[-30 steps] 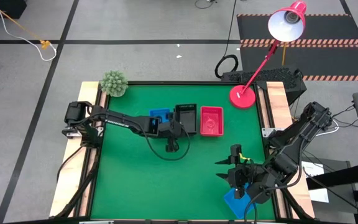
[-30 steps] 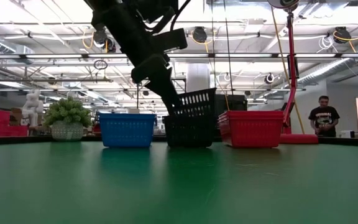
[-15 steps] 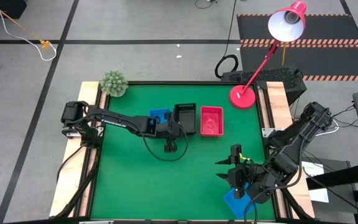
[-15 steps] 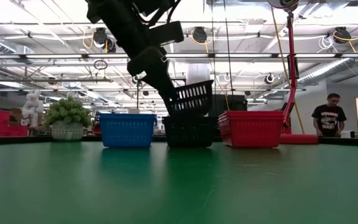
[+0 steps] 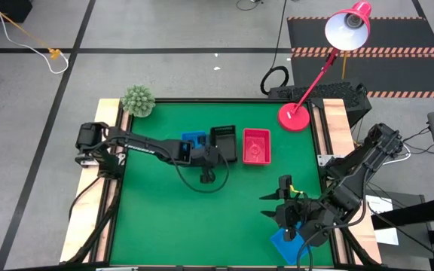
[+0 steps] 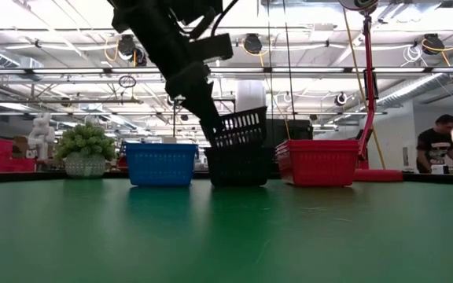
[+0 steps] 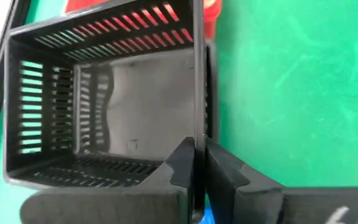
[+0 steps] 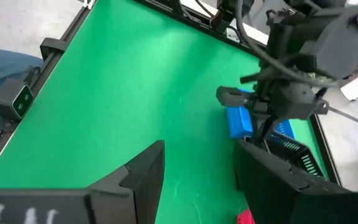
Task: Stack baskets by color
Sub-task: Stack the bottom black bin on top of the top black bin
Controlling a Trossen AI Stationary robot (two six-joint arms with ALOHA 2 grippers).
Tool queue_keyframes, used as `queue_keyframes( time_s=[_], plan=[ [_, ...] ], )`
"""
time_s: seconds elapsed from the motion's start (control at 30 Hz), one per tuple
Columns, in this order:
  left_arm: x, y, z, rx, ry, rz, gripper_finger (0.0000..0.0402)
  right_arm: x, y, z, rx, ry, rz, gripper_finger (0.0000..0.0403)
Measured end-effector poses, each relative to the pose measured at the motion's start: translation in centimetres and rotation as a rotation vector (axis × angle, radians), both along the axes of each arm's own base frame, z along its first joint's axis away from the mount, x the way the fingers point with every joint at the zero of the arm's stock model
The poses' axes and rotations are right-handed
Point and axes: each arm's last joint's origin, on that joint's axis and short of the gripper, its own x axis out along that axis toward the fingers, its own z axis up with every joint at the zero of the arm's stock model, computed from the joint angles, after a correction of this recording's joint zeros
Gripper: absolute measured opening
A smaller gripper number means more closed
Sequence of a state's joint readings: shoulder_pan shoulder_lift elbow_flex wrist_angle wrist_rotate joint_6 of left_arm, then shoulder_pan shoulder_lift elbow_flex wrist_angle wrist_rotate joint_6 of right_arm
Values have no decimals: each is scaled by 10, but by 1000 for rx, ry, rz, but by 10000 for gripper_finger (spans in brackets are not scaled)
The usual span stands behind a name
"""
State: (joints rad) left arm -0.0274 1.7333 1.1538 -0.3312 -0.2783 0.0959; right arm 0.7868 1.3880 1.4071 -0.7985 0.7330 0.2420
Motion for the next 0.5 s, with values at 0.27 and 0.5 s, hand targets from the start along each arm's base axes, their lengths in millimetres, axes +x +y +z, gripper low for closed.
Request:
queue_keyframes(
  time_s=[0.27, 0.5],
  plan=[
    [1, 3, -3, -7, 12, 3, 34, 0, 0, 0, 3, -4, 0, 185],
    [3, 2, -7, 8, 21, -24, 37, 0, 0, 0, 8, -5, -3, 185]
  ],
)
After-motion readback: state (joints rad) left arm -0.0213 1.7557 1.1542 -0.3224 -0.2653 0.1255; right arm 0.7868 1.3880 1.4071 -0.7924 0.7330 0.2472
